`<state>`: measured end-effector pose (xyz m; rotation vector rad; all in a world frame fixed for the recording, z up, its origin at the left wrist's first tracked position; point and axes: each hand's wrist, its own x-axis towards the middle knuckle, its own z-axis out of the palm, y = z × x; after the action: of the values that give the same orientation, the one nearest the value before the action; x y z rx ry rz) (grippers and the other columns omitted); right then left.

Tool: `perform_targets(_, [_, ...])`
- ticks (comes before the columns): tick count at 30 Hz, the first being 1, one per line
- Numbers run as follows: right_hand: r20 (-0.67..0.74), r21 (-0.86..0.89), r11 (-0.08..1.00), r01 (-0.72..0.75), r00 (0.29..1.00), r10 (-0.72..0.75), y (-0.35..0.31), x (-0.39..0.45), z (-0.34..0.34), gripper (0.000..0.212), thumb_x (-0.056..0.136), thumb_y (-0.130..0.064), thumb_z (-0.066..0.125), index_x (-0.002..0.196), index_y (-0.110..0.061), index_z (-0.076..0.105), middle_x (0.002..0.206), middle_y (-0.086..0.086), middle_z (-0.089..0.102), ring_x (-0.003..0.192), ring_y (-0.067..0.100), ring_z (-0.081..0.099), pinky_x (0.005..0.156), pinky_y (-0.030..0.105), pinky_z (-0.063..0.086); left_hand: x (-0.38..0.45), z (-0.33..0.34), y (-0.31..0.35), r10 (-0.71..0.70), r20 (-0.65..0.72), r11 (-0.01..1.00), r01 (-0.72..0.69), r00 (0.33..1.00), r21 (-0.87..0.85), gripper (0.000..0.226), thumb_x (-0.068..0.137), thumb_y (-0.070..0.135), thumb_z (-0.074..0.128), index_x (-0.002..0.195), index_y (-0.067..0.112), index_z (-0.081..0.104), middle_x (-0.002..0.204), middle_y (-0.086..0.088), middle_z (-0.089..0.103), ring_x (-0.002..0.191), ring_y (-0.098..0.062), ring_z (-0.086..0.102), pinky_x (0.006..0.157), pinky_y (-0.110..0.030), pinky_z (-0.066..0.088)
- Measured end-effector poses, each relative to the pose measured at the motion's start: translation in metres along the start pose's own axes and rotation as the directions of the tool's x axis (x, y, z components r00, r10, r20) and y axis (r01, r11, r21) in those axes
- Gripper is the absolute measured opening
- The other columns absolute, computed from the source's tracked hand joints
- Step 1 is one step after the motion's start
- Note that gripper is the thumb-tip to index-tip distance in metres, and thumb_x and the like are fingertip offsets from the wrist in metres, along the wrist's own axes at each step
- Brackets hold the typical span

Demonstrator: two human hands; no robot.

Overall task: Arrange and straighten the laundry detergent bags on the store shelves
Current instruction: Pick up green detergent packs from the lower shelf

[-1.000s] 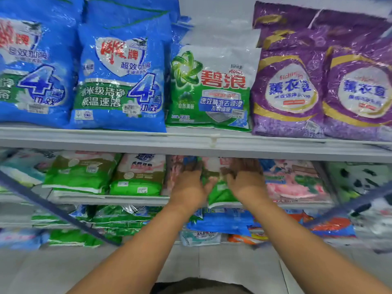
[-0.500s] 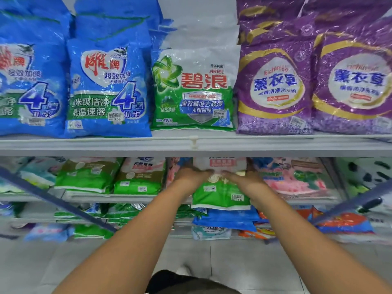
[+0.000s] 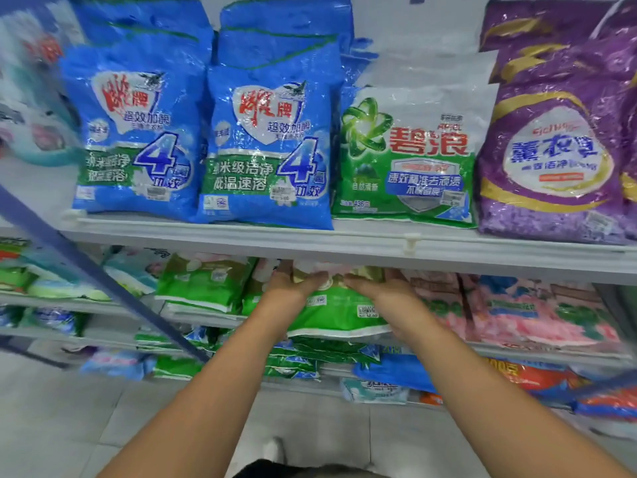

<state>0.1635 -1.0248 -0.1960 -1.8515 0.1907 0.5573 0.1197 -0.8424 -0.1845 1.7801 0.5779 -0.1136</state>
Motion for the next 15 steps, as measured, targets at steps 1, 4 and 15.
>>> perform_targets(1, [0.021, -0.001, 1.0, -0.013, 1.0, 0.013, -0.01, 0.002, 0.016, 0.079, 0.079, -0.05, 0.079, 0.142, -0.011, 0.05, 0.146, 0.009, 0.054, 0.13, 0.028, 0.053, 0.096, 0.029, 0.042, 0.006, -0.016, -0.002, -0.011, -0.016, 1.0, 0.01, 1.0, -0.018, 0.064, 0.08, 0.039, 0.083, 0.133, 0.017, 0.054, 0.129, -0.003, 0.065, 0.117, -0.026, 0.061, 0.094, -0.03, 0.043])
perform_targets(4, [0.052, -0.113, 0.993, -0.047, 0.997, 0.053, -0.031, 0.012, 0.062, 0.068, 0.091, -0.049, 0.067, 0.146, -0.012, 0.048, 0.153, 0.007, 0.047, 0.135, 0.03, 0.048, 0.107, 0.033, 0.042, 0.027, -0.064, -0.006, -0.063, -0.039, 0.998, 0.062, 0.997, -0.026, 0.055, 0.086, 0.03, 0.079, 0.132, 0.009, 0.059, 0.133, -0.007, 0.064, 0.11, -0.022, 0.059, 0.093, -0.025, 0.039])
perform_targets(15, [-0.181, -0.697, 0.715, -0.054, 0.978, -0.103, 0.001, 0.054, 0.161, 0.041, 0.095, -0.053, 0.053, 0.123, -0.022, 0.058, 0.131, 0.009, 0.055, 0.133, 0.03, 0.042, 0.1, 0.031, 0.029, 0.088, -0.122, -0.078, 0.256, 0.317, 0.305, -0.388, 0.913, 0.87, 0.067, 0.098, 0.064, 0.034, 0.155, 0.028, 0.034, 0.161, -0.009, 0.033, 0.147, -0.031, 0.027, 0.119, -0.04, 0.021])
